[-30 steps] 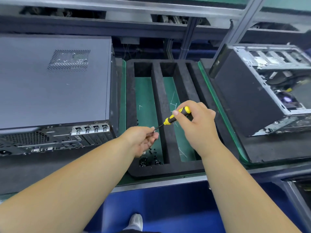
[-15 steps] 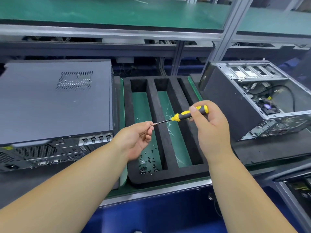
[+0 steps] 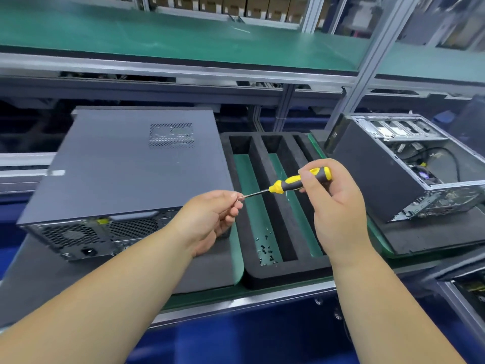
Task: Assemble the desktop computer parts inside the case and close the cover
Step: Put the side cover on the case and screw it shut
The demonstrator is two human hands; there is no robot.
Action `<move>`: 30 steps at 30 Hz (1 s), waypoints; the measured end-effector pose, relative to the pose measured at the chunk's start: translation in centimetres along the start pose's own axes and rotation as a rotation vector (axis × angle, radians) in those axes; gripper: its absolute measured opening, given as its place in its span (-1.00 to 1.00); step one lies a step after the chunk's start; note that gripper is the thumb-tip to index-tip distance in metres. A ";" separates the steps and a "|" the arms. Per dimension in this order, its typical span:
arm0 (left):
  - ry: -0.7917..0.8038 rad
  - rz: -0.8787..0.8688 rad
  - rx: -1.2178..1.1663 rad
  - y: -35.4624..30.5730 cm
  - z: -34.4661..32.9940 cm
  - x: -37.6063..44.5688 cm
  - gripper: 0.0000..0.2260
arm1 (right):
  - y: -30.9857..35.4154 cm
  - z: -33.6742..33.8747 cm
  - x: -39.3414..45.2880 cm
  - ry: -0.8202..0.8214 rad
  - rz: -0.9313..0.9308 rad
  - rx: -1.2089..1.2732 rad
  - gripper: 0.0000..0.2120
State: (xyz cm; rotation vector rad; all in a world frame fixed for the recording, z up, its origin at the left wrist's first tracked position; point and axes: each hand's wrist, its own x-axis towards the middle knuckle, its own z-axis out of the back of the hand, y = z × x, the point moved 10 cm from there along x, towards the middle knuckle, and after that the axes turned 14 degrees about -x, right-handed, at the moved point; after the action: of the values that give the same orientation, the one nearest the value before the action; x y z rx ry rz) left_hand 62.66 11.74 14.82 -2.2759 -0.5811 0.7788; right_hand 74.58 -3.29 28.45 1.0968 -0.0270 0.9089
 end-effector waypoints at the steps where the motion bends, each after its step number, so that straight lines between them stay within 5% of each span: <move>1: 0.006 -0.029 0.006 -0.9 0.5 -0.5 -0.87 | 1.0 -0.5 -0.3 0.003 0.016 -0.010 -0.92; 10: 0.046 -0.501 0.311 -11.7 4.8 -4.2 -0.81 | 4.3 -6.1 -2.8 0.225 -0.066 -0.237 -0.91; 17: 0.153 -0.470 0.522 -11.3 4.7 -4.7 -0.82 | 3.8 -9.0 -6.0 0.370 -0.198 -0.283 -0.75; 19: 0.172 -0.462 0.604 -10.7 4.5 -4.5 -0.84 | 2.8 -9.3 -7.2 0.360 -0.268 -0.279 -0.69; 25: 0.265 -0.672 1.333 -9.6 2.2 -3.5 -0.60 | -2.1 -9.1 -10.4 0.252 -0.548 -0.221 -0.62; 30: 0.346 -0.655 1.495 -8.0 1.2 -1.1 -0.59 | -4.3 -8.7 -12.0 0.174 -0.695 -0.228 -0.63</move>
State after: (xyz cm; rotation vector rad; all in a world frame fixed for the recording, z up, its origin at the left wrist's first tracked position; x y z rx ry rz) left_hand 59.56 17.06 20.12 -0.7153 -0.3171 0.2430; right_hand 66.09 -4.62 15.69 0.7286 0.3665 0.3567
